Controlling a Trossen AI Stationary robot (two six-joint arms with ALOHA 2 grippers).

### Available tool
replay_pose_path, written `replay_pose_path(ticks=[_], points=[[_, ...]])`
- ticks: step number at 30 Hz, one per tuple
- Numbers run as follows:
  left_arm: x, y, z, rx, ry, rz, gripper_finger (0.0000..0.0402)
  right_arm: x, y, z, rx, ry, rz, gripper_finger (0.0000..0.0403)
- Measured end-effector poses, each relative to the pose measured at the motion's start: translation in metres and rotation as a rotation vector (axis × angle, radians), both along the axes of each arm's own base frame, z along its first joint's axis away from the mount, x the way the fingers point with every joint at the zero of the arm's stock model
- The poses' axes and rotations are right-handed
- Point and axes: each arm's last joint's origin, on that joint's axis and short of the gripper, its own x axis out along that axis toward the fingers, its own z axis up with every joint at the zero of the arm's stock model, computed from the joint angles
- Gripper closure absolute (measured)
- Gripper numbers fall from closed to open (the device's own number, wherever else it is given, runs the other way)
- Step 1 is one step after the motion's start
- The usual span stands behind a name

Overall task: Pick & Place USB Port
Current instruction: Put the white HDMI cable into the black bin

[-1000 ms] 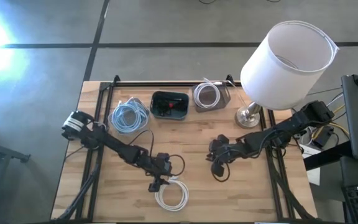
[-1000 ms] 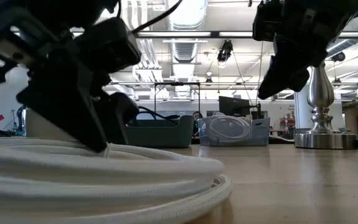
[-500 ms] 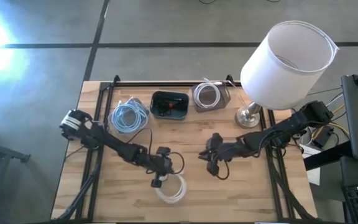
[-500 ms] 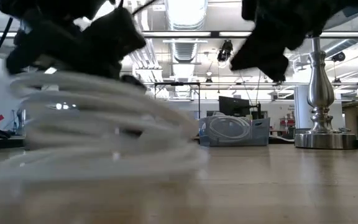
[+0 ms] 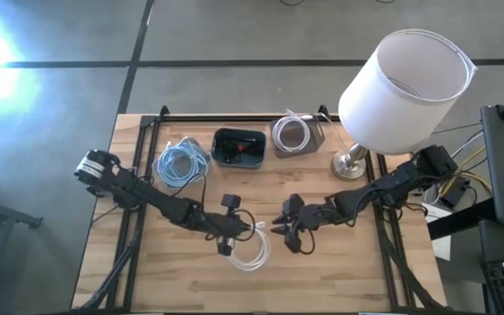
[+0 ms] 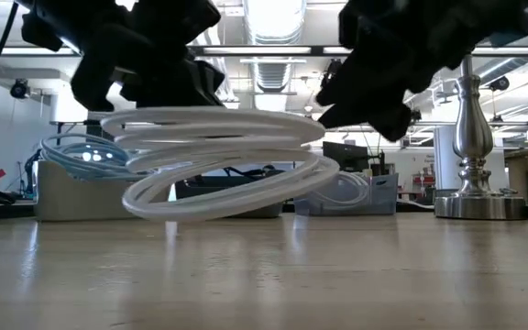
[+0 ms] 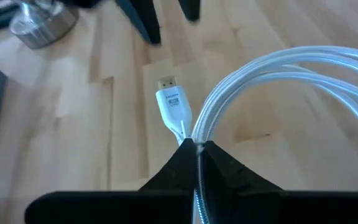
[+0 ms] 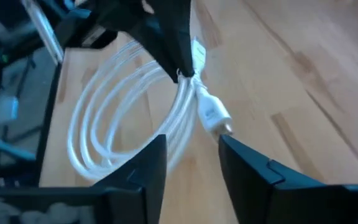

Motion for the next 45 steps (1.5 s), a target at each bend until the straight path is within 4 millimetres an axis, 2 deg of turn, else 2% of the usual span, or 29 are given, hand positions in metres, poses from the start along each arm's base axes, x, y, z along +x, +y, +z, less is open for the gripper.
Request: replay_pose_path(ticks=[5,9,21,30,34,41,45], points=[[0.002,0.001,0.004,0.053,-0.022,0.024,0.0380,0.009,-0.002,-0.012,0.135,0.002,-0.109,0.0237],[0.004,0.001,0.006,0.099,-0.032,0.037,0.0379,0.012,-0.001,-0.017,0.149,0.020,-0.121,0.0226],[0.008,0.000,0.016,0.151,-0.075,0.055,0.0379,0.020,0.002,-0.006,0.165,-0.012,-0.114,0.0225],[0.012,-0.001,0.023,0.177,-0.135,0.046,0.0378,0.020,0.002,-0.005,0.155,-0.018,-0.109,0.0229],[0.012,-0.001,0.023,0.176,-0.139,0.047,0.0378,0.020,0.002,-0.005,0.131,-0.020,-0.097,0.0255],[0.012,-0.001,0.024,0.173,-0.146,0.054,0.0378,0.020,0.001,-0.005,0.121,-0.020,-0.099,0.0341],[0.012,-0.001,0.024,0.164,-0.149,0.060,0.0368,0.020,0.000,-0.005,0.048,-0.025,-0.098,0.0377]])
